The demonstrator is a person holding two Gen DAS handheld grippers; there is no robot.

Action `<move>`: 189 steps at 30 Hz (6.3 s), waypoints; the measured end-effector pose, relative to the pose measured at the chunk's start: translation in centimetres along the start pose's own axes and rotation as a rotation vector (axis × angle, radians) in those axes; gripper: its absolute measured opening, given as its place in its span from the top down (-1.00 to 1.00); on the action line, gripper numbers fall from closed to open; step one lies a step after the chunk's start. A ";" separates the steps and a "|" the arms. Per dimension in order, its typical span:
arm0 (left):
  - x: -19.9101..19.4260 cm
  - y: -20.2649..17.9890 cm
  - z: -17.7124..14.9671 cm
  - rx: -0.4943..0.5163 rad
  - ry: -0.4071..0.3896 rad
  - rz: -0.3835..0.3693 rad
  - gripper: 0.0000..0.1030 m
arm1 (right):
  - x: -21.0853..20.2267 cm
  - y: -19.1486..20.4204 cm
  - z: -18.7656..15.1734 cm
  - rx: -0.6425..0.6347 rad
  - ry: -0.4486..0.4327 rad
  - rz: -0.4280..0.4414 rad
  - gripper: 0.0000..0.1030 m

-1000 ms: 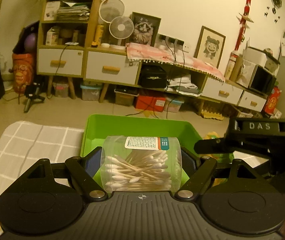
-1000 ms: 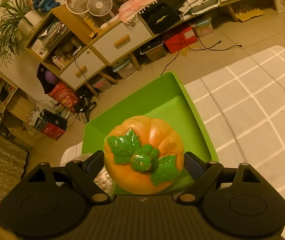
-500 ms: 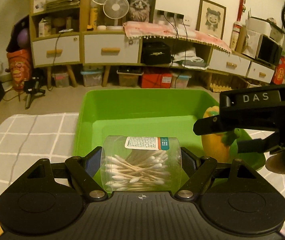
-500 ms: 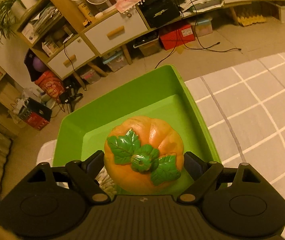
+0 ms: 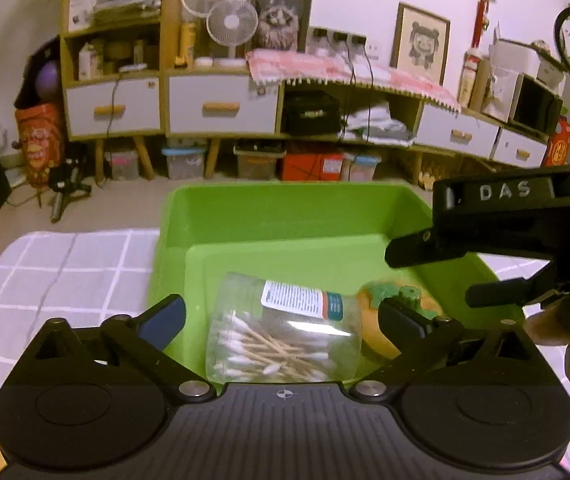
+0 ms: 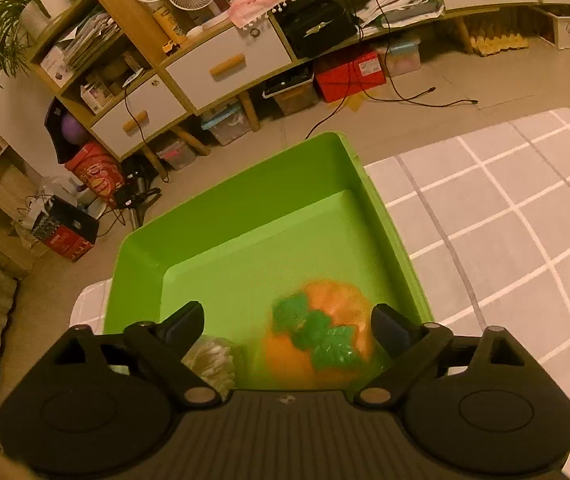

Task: Organize rigid objects
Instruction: 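Carry the pumpkin into the green bin with the right tool while the left tool carries the jar in, then open both tools and lift them out of the green bin, then grasp the yellow pot rim with the left tool while the right tool grasps the purple grapes, then carry the pot into the bin with the left tool while the right tool carries the grapes in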

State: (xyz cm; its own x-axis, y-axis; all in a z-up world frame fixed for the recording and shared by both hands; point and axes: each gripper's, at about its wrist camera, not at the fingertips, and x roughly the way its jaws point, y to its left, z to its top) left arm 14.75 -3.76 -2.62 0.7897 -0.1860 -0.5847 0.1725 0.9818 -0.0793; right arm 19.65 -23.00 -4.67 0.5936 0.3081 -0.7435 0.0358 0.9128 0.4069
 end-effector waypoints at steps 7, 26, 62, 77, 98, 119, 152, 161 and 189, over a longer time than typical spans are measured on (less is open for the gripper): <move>-0.9 -0.1 0.6 -0.029 0.003 -0.014 -0.96 | -1.4 0.7 -0.1 -0.010 -0.009 -0.020 -0.44; -6.7 -1.0 1.2 -0.016 -0.053 -0.026 -0.96 | -8.8 1.1 -1.6 -0.013 -0.048 -0.020 -0.44; -11.4 6.4 -2.1 -0.049 0.058 0.072 -0.96 | -12.0 -1.6 -9.6 -0.105 0.046 -0.044 -0.44; -6.8 11.0 -3.3 -0.014 0.187 0.077 -0.96 | -9.7 -3.7 -8.8 0.006 0.113 -0.044 -0.44; -3.6 12.1 -5.5 0.135 0.226 0.016 -0.95 | -5.4 -3.6 -9.0 0.008 0.060 -0.035 -0.24; -3.1 12.3 -5.7 0.121 0.243 0.063 -0.59 | -4.4 -3.0 -9.9 -0.033 0.072 -0.044 0.23; -4.3 11.6 -4.5 0.092 0.217 0.018 -0.58 | -6.6 -3.5 -8.4 0.038 0.036 0.020 0.32; -6.3 10.4 -3.1 0.072 0.168 -0.017 -0.58 | -8.4 -3.0 -8.0 0.051 0.014 0.070 0.32; 3.4 0.6 6.2 0.167 0.139 -0.013 -0.58 | -3.6 0.0 1.3 0.009 -0.047 0.062 0.31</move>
State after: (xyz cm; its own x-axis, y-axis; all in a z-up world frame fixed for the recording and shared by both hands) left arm 21.19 -4.03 0.31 0.7000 -0.1804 -0.6909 0.2863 0.9573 0.0401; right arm 18.55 -24.48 -1.26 0.6323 0.3508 -0.6908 0.0047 0.8898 0.4562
